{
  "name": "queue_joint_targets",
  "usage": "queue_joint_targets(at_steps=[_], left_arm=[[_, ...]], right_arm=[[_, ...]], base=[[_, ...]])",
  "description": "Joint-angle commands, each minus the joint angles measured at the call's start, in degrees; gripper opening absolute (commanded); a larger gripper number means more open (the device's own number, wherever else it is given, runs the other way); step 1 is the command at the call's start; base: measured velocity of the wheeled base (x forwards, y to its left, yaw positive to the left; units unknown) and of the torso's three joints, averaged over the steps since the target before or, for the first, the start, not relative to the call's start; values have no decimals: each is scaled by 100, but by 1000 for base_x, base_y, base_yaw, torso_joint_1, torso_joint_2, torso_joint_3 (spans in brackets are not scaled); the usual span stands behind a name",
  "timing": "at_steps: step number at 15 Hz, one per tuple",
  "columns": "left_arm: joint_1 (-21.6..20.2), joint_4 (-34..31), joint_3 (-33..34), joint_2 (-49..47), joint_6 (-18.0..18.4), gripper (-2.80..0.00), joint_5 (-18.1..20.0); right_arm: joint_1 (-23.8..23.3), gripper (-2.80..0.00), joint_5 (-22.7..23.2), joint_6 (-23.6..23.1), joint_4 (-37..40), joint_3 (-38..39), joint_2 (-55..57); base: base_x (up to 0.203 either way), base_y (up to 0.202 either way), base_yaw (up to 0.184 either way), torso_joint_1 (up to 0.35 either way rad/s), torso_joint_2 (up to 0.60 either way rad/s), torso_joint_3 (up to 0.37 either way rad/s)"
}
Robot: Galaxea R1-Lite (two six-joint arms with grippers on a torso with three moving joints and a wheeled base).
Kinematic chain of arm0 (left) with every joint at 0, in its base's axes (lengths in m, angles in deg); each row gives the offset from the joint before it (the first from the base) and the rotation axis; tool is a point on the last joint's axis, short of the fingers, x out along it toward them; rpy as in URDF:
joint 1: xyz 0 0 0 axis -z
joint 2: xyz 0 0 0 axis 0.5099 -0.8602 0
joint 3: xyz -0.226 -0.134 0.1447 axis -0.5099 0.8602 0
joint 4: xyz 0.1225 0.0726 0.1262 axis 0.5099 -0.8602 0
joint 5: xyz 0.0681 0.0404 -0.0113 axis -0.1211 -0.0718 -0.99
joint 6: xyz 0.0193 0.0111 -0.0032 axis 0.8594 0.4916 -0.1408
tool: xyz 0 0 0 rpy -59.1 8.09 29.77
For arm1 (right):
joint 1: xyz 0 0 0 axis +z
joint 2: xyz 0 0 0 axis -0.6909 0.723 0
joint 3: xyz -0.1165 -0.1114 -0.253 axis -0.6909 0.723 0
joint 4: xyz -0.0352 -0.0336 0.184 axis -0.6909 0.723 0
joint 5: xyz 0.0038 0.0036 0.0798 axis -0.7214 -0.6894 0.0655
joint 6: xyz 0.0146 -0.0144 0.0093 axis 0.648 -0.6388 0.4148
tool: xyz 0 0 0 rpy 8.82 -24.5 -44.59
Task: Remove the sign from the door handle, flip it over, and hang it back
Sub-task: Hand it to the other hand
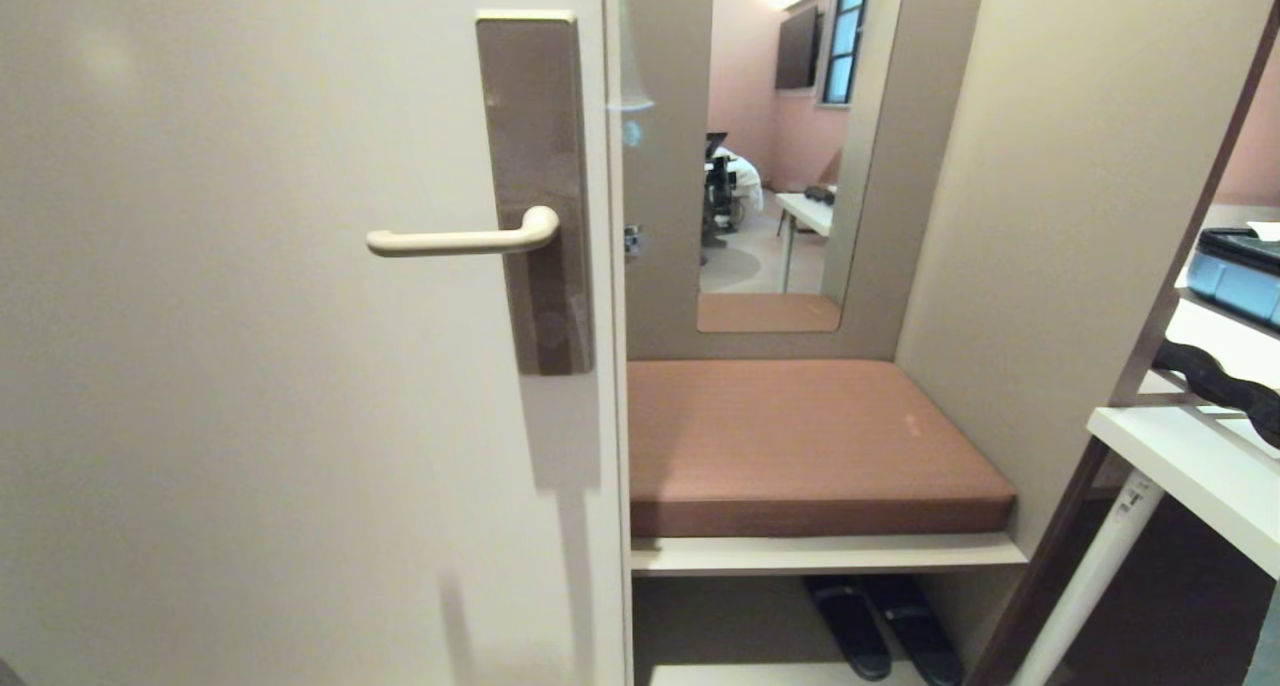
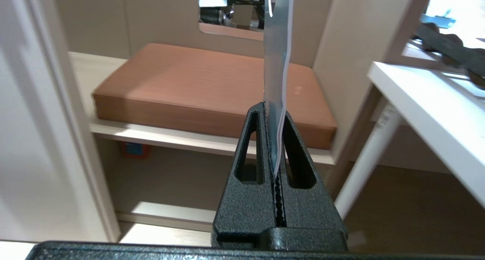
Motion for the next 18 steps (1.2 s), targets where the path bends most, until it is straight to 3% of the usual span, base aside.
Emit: queue_joint_targets(at_steps=[1, 18], left_arm=[[-1, 4, 1, 0, -21, -280, -9], [-1, 13, 1, 0, -38, -280, -9]], right_arm=[[2, -280, 0, -7, 3, 0, 7], [2, -280, 0, -7, 3, 0, 7]], base=[[0, -127, 5, 7, -2, 6], [0, -3, 0, 0, 0, 0]])
